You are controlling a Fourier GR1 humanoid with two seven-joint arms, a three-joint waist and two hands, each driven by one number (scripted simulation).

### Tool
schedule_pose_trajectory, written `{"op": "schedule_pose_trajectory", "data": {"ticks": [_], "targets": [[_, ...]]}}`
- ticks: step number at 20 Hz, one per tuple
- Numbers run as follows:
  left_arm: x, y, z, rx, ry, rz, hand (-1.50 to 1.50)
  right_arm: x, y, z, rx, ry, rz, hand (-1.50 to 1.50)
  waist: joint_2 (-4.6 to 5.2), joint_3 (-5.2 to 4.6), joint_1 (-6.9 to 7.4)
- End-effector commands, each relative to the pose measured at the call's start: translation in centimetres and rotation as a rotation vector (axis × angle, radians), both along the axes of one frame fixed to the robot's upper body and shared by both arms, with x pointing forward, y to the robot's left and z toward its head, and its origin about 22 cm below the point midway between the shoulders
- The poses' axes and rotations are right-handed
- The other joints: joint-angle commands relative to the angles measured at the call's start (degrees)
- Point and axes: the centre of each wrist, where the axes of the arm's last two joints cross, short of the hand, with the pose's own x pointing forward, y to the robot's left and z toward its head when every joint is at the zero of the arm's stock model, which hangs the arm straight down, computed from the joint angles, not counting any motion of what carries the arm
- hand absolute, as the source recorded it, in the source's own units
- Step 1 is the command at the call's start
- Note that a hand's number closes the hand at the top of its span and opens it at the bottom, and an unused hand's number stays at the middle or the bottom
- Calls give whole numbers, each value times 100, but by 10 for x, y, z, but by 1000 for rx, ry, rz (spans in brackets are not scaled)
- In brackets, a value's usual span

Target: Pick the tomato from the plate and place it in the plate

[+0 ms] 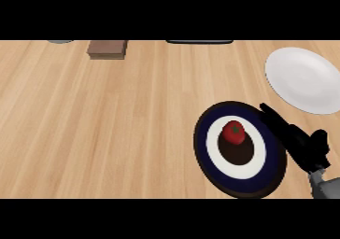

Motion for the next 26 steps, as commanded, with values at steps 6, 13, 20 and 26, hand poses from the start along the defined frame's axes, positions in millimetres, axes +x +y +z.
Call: {"op": "schedule_pose_trajectory", "data": {"ticks": [6, 13, 20, 26], "targets": [[-32, -62, -91, -498, 440, -87, 0, 40, -61, 112, 9, -561, -551, 150, -113, 42, -542], [-24, -103, -94, -641, 489, -241, 0, 1, -63, 41, -250, -583, -1073, -150, -115, 101, -358], [-13, -128, -96, -656, 515, -306, 0, -63, -22, 61, -321, -587, -984, -150, -89, 95, -41], [-2, -122, -88, -638, 504, -300, 0, -87, -24, 66, -564, -244, -705, -150, -67, 60, -37]]}}
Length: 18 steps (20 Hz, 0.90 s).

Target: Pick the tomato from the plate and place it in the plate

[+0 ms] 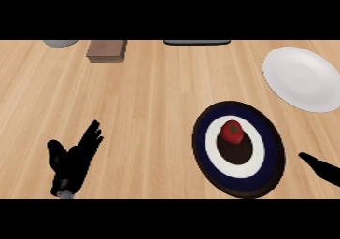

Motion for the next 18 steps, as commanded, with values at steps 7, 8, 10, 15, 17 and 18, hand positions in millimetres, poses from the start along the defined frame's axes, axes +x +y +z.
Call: {"op": "schedule_pose_trajectory", "data": {"ticks": [7, 8, 10, 15, 17, 18], "targets": [[13, -4, 0, -15, 12, -46, 0, 7, 46, 49, -125, 408, 44, -150, 32, 4, 206], [9, -12, 0, 4, 5, -40, 0, 13, 50, 65, -129, 429, 40, -150, 26, 6, 223], [15, 5, 7, -9, 1, -22, 0, 26, 66, 63, -122, 466, 34, -150, 22, 15, 220], [22, -9, 11, -11, -10, -35, 0, 54, 119, 50, -144, 513, 45, -150, 17, 22, 206], [17, 4, -7, -3, 11, -35, 0, 65, 110, 29, -145, 540, 37, -150, 18, 25, 151], [23, 8, 16, -5, 14, -25, 0, 58, 123, 45, -153, 583, 11, -150, 8, 23, 161]]}}
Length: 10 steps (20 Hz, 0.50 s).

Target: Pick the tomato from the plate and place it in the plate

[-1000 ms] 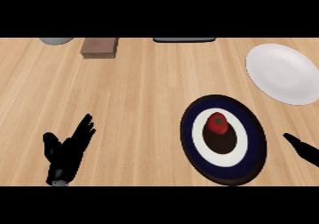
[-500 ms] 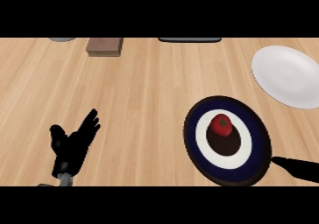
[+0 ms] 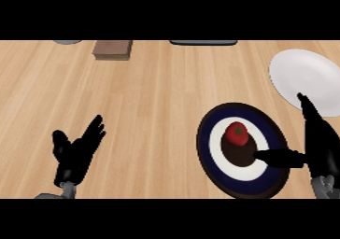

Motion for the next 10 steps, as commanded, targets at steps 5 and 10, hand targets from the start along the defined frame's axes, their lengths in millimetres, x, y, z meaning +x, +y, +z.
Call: {"op": "schedule_pose_trajectory", "data": {"ticks": [5, 10], "targets": [[-4, -24, -17, 2, 1, 7, 0, 16, 40, -28, 61, 129, -15, -150, -5, 7, -60], [4, -14, -17, 4, 6, -1, 0, 12, 68, -32, 61, 139, 8, -150, -10, 6, -82]]}}
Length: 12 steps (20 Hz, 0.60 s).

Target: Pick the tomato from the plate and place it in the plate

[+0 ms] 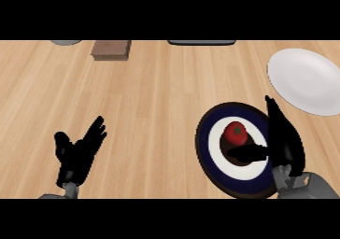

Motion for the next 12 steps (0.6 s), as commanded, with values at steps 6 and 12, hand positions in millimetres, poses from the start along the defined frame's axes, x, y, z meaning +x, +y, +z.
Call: {"op": "schedule_pose_trajectory", "data": {"ticks": [6, 12], "targets": [[-4, 0, 2, 3, -5, 8, 0, 6, 26, -26, -73, 95, -45, -150, -4, 0, -15], [-1, -8, 4, 6, -14, 8, 0, 33, 26, -31, -107, 144, -84, -150, -1, 1, 2]]}}
